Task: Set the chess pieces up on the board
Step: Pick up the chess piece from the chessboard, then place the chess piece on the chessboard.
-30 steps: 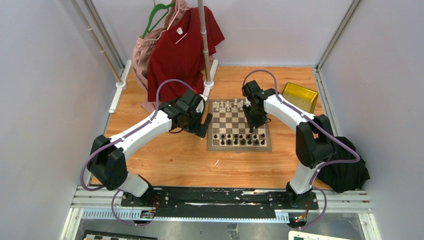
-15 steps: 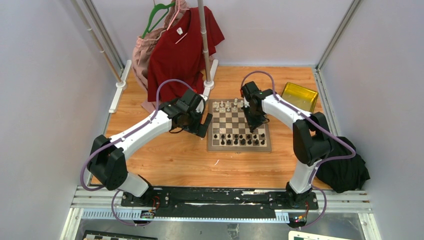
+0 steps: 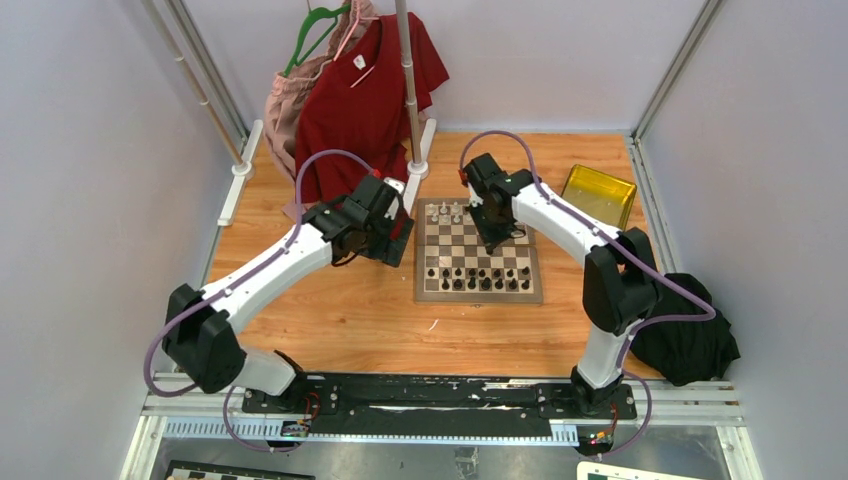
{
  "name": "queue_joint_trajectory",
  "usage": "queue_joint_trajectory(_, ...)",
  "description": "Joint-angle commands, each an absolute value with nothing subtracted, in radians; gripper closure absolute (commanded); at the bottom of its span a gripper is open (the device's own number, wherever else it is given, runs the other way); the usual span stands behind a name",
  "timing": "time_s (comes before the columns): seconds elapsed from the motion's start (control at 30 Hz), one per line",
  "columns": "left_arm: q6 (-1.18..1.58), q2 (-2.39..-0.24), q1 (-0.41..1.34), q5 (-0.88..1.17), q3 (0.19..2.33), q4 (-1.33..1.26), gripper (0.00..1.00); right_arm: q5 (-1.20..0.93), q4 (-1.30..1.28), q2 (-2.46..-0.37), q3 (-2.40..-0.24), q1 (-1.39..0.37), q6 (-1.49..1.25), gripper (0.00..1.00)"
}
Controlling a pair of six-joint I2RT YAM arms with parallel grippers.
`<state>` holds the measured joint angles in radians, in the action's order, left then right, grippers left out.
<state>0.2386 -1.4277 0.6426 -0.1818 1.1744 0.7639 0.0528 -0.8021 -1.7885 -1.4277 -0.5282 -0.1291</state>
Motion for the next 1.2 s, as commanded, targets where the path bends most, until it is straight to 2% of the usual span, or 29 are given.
queue_joint_trajectory(0.0,0.241,-1.325,0.634,-0.316,1.227,0.766,0.0,0.103,-0.889,-1.772,-1.538,-0.609,-0.089,1.0)
queue_joint_trajectory(0.27,0.267,-1.194,0.631,-0.387,1.196,0.785,0.0,0.124,-0.984,-1.776,-1.657,-0.749,-0.091,1.0)
queue_joint_trajectory(0.67,0.3,-1.065,0.632,-0.426,1.144,0.759,0.0,0.127,-0.995,-1.804,-1.677,-0.919,-0.118,1.0)
queue_joint_trajectory(1.17,0.317,-1.019,0.633,-0.394,1.111,0.758,0.0,0.114,-0.901,-1.913,-1.678,-0.965,-0.092,1.0)
